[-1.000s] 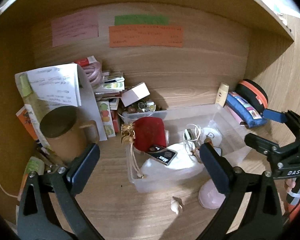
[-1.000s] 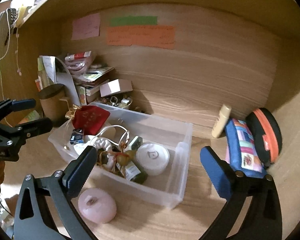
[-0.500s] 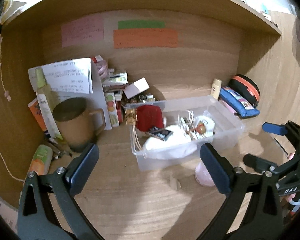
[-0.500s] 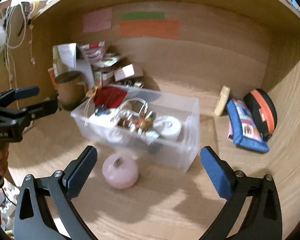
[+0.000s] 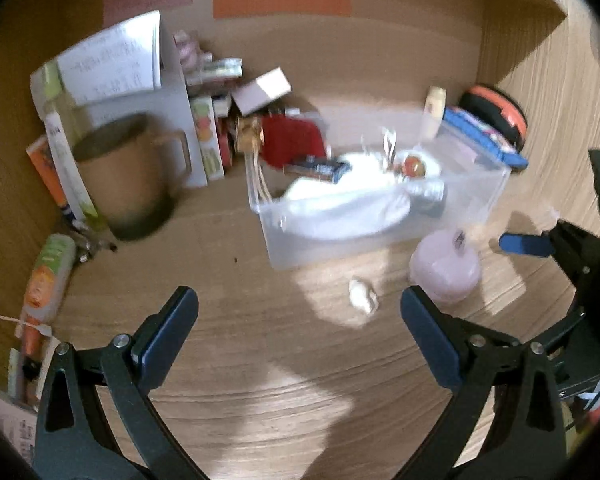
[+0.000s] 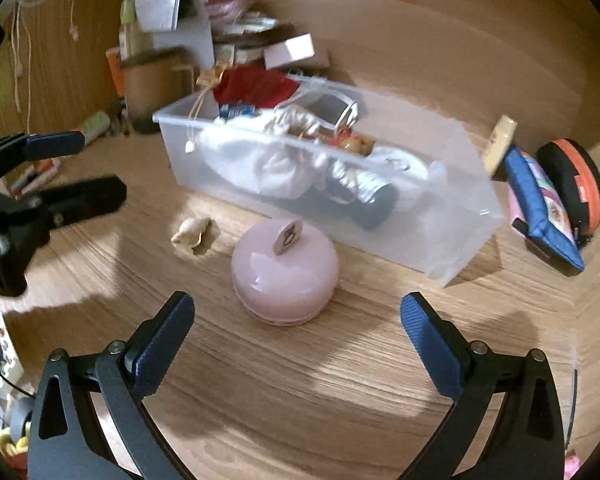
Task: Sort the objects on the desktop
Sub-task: 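Move both tools back toward the seashell and pink round container, then grasp the small seashell with left tool while right tool grasps pink container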
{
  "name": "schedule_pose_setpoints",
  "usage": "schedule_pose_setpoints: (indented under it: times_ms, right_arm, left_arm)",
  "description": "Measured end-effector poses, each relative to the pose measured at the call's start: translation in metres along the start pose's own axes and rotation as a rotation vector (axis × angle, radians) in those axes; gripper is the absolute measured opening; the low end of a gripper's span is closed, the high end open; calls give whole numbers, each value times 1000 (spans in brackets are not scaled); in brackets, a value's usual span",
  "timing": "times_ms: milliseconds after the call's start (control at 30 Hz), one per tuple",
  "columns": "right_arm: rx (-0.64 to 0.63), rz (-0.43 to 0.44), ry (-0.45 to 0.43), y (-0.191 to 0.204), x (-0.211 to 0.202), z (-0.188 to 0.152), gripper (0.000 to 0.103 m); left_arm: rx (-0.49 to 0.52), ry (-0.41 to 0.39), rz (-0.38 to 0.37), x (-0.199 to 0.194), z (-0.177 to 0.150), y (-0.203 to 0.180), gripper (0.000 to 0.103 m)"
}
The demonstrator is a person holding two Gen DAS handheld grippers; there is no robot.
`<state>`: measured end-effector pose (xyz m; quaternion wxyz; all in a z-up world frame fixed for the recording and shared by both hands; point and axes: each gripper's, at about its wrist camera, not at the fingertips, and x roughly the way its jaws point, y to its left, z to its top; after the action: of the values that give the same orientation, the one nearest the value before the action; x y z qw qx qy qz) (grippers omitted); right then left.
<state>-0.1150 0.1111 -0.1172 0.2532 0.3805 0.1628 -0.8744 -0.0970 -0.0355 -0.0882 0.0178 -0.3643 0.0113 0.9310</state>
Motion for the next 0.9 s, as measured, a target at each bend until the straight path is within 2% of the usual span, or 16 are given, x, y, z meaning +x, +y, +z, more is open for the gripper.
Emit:
schedule_pose_setpoints:
  times_ms: [200,267,300,467,533,833,867,900]
  right_arm:
    - [16,38,38,-1,16,4,98]
    - [13,65,69,-1,23,6,87]
    - [14,76,79,-1,25,6,77]
    - [26,101,79,-5,26,8,73]
    - [29,103,72,-6,26,9,61]
    - [70,142,25,-22,15,6,60]
    - [71,138,14,-24,12,5,60]
    - [71,139,2,-27,7,3,60]
  left_arm:
    - [-20,40,-32,15,-7,5,102]
    - [-18,45,-33,18,-9,3,102]
    - [-13,47,-32,20,-9,2,102]
    - [4,62,-44,24,-10,-3,102]
    - [12,69,-47,25,-11,-5,102]
    - [66,93,-61,32,-8,-21,102]
    - [72,90,-61,33,-7,-22,98]
    - [86,93,-62,35,-6,-26,88]
